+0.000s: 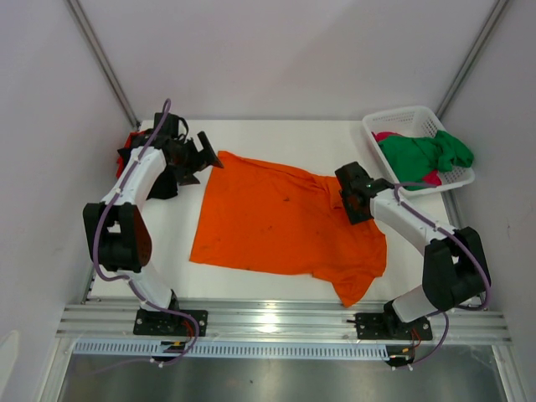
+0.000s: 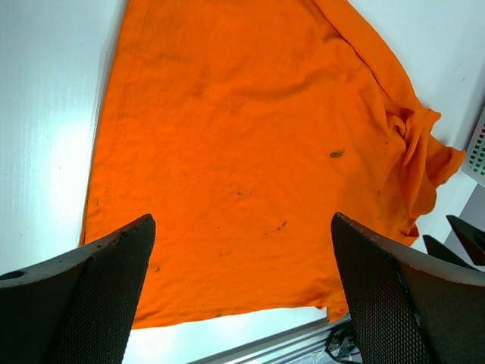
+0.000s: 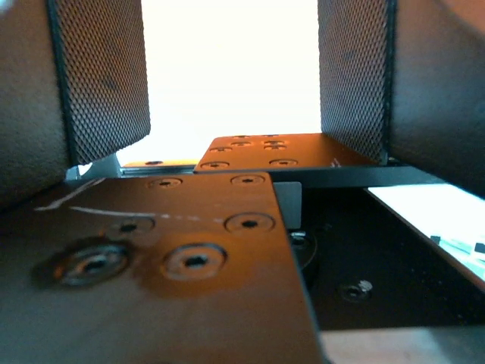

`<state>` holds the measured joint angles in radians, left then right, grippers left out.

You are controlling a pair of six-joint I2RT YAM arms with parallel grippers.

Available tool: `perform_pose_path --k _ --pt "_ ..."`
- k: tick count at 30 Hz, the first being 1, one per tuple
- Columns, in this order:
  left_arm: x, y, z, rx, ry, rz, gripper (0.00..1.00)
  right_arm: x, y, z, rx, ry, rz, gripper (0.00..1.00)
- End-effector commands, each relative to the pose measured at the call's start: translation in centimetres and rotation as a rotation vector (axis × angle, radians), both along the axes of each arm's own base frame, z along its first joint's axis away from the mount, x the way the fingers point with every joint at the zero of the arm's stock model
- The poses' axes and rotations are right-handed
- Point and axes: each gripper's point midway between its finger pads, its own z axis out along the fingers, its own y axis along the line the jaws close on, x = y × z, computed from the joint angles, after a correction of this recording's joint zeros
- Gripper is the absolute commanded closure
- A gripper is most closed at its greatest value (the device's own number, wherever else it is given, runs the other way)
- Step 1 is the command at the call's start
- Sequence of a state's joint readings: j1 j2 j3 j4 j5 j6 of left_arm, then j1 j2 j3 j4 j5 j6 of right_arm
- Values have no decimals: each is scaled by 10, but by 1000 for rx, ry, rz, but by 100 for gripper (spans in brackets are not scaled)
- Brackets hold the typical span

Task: Fold and stack the t-shirts
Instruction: Flatten out the tshirt

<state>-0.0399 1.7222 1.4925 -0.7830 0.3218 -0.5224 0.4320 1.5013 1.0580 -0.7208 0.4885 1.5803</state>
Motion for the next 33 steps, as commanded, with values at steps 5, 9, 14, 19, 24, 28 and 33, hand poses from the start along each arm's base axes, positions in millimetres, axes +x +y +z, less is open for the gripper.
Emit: perform_pose_path --k 5,9,14,19,24,28,33 --pt "9 -1 16 -16 -57 -4 1 9 4 6 44 -43 -10 40" --pt "8 0 15 -10 -56 -7 0 15 6 4 51 -46 -2 46" --pt "9 4 21 3 -67 -2 1 16 10 1 62 -32 18 50" --pt "12 4 25 -2 -76 -1 0 0 6 -5 59 21 12 49" --pt "12 3 19 -7 -62 -4 0 -12 -6 -4 29 22 -8 48" --pt "13 2 18 -10 -61 -4 1 -16 -12 -12 25 43 -21 48" --pt "12 2 21 -11 -66 -9 1 -8 -10 -22 13 37 -9 63"
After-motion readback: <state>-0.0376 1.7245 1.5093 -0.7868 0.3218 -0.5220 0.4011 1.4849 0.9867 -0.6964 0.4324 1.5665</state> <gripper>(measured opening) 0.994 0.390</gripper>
